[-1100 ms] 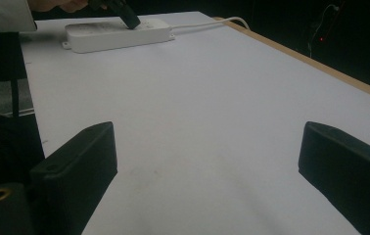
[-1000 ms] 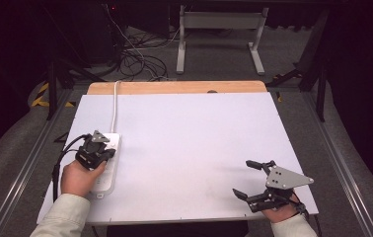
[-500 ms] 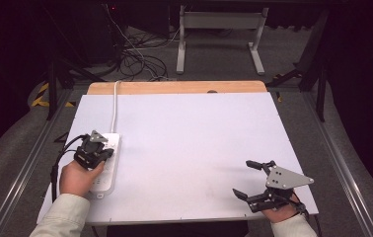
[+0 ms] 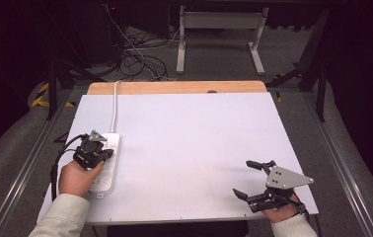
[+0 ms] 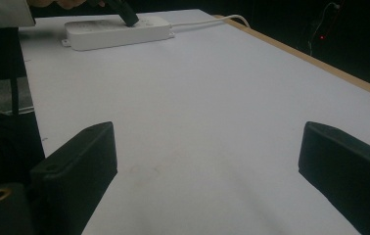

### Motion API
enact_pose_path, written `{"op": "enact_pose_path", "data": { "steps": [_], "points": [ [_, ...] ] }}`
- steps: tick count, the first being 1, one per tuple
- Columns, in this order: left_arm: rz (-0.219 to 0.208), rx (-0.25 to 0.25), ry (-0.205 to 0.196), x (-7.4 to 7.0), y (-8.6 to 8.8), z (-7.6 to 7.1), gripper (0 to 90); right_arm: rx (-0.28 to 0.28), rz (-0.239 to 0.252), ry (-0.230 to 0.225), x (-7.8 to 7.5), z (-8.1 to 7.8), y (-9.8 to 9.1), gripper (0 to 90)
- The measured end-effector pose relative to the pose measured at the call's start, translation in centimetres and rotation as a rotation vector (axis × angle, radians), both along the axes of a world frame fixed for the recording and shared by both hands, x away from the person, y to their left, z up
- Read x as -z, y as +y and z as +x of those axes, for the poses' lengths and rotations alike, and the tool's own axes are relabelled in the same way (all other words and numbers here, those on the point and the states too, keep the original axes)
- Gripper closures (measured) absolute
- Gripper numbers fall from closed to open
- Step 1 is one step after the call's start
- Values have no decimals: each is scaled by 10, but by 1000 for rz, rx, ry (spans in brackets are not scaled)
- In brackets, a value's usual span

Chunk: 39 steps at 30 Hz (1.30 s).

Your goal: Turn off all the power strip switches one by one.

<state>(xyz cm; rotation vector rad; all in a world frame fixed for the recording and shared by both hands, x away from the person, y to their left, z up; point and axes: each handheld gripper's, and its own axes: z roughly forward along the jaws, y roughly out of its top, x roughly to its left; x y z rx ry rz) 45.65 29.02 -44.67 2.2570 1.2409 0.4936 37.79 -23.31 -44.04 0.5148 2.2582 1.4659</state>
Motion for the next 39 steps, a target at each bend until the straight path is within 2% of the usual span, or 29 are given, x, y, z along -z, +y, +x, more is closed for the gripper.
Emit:
{"op": "enact_pose_path", "data": {
  "steps": [2,3,4,6,8,12,13,15,23,28,33,36,39],
  "points": [
    [18,-16,-41,-5,0,-2,900,-1,0,0,0,0,0,79],
    [-21,-20,-67,-9,1,-4,900,-1,0,-1,0,0,0,79],
    [-27,-20,-84,-13,3,-4,900,3,1,-1,0,1,0,80],
    [-68,-24,-119,-22,6,-7,900,3,1,0,0,1,-1,79],
    [-90,-24,-135,-26,7,-9,900,3,2,2,0,2,-1,79],
    [-86,-16,-146,-28,6,-10,900,3,-3,1,0,1,0,79],
    [-93,-18,-141,-28,5,-10,900,3,-2,1,0,1,0,80],
    [-77,-19,-144,-28,5,-8,900,3,0,0,0,1,-1,79],
    [-95,-35,-121,-21,6,6,900,3,-1,1,1,2,-1,79],
    [-77,-55,-106,-12,7,17,900,1,0,3,1,2,0,79],
    [-102,-68,-90,-6,9,23,900,0,1,3,1,2,-1,79],
    [-77,-64,-73,-1,8,27,900,-1,1,3,1,2,-1,79],
    [-73,-65,-64,2,8,29,900,-2,2,6,1,2,-1,79]
  ]
}}
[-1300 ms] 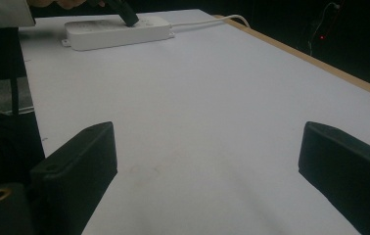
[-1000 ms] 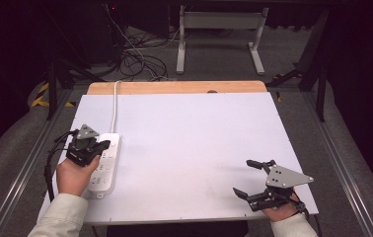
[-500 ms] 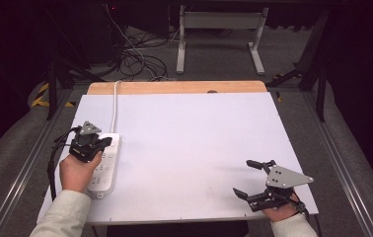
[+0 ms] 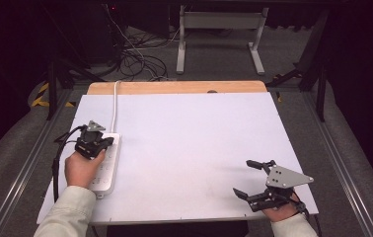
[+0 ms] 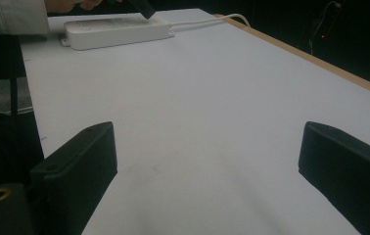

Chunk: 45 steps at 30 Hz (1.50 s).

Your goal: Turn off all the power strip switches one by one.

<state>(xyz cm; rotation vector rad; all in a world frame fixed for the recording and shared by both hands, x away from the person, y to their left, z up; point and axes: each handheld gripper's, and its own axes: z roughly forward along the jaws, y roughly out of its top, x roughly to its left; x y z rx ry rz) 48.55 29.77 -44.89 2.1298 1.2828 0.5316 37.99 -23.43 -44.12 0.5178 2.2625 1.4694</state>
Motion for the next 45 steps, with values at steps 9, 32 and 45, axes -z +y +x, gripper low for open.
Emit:
{"op": "enact_pose_path", "data": {
  "steps": [9,32,45],
  "points": [
    [-5,1,3,4,1,2,900,-1,1,1,0,0,0,80],
    [-10,3,-32,9,-2,1,900,-8,-4,2,0,0,1,79],
    [31,-19,-71,7,-2,-7,900,-10,-4,1,0,-2,1,79]
  ]
}}
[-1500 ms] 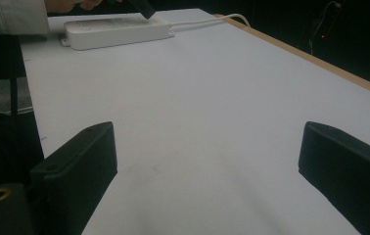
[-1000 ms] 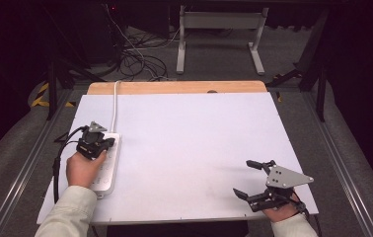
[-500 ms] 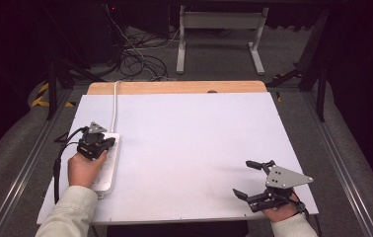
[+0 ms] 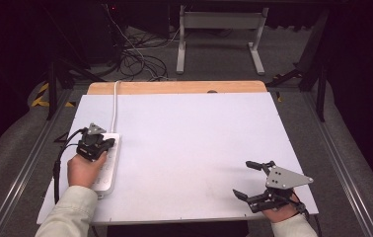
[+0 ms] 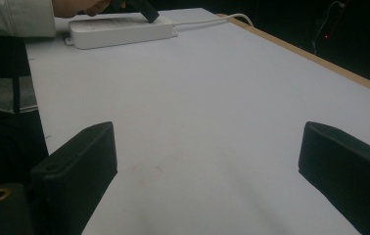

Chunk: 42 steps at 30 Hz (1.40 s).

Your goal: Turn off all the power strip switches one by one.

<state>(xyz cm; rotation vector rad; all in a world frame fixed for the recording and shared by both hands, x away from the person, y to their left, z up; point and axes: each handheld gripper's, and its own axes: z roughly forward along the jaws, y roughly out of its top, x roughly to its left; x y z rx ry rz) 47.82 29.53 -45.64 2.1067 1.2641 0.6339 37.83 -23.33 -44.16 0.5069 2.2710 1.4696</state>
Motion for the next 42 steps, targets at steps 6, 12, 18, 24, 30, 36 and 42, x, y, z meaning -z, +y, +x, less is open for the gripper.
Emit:
{"op": "enact_pose_path", "data": {
  "steps": [6,12,18,24,30,36,42],
  "points": [
    [-123,37,-83,-27,5,-15,900,4,4,4,0,1,-1,79],
    [-117,76,-127,-41,-1,-32,867,5,3,0,0,0,0,79],
    [-199,121,-184,-54,1,-48,643,10,7,-1,-1,1,-2,79],
    [-250,177,-236,-65,-4,-66,491,6,12,-3,-1,0,-2,79],
    [-284,242,-262,-74,-6,-81,377,4,11,-4,-1,0,-2,79],
    [-297,292,-303,-73,-11,-100,285,5,13,-6,-2,-1,-2,78],
    [-304,303,-340,-65,-13,-117,209,1,14,-4,-2,-1,-2,78]
  ]
}}
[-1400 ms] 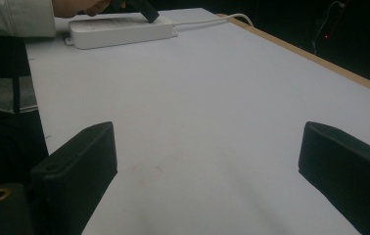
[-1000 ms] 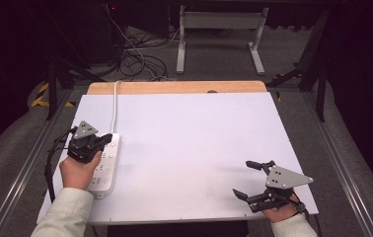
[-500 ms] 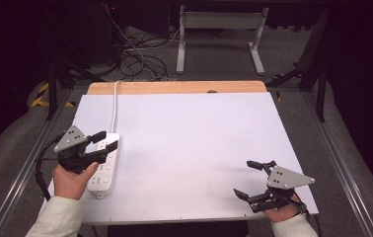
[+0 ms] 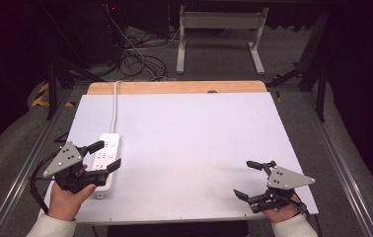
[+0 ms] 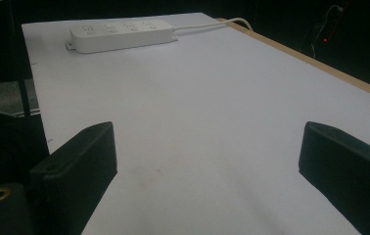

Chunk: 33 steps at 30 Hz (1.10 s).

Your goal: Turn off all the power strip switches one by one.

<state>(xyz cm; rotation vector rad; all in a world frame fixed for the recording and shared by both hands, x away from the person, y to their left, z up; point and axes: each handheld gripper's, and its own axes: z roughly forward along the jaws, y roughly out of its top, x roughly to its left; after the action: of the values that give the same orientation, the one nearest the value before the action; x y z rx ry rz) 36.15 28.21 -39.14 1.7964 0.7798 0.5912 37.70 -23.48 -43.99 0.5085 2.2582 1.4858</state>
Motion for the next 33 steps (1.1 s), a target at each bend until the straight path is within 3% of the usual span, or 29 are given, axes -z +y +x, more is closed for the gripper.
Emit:
{"op": "enact_pose_path", "data": {
  "steps": [3,6,10,14,19,26,33],
  "points": [
    [47,1,-42,8,-1,-4,202,-3,1,-2,0,0,1,78],
    [44,3,-32,14,-1,-7,193,-4,0,-4,0,-1,1,78],
    [3,18,-2,23,-1,-11,182,-5,2,-3,0,-1,1,78],
    [44,22,-20,36,-3,-14,188,-7,-1,-1,0,-1,1,78],
    [54,41,-13,50,-7,-18,185,-10,-2,-2,0,-1,1,78],
    [-2,62,44,66,-3,-20,189,-11,-7,0,1,-1,2,78],
    [75,73,27,73,-7,-29,183,-8,-3,8,2,1,1,77]
  ]
}}
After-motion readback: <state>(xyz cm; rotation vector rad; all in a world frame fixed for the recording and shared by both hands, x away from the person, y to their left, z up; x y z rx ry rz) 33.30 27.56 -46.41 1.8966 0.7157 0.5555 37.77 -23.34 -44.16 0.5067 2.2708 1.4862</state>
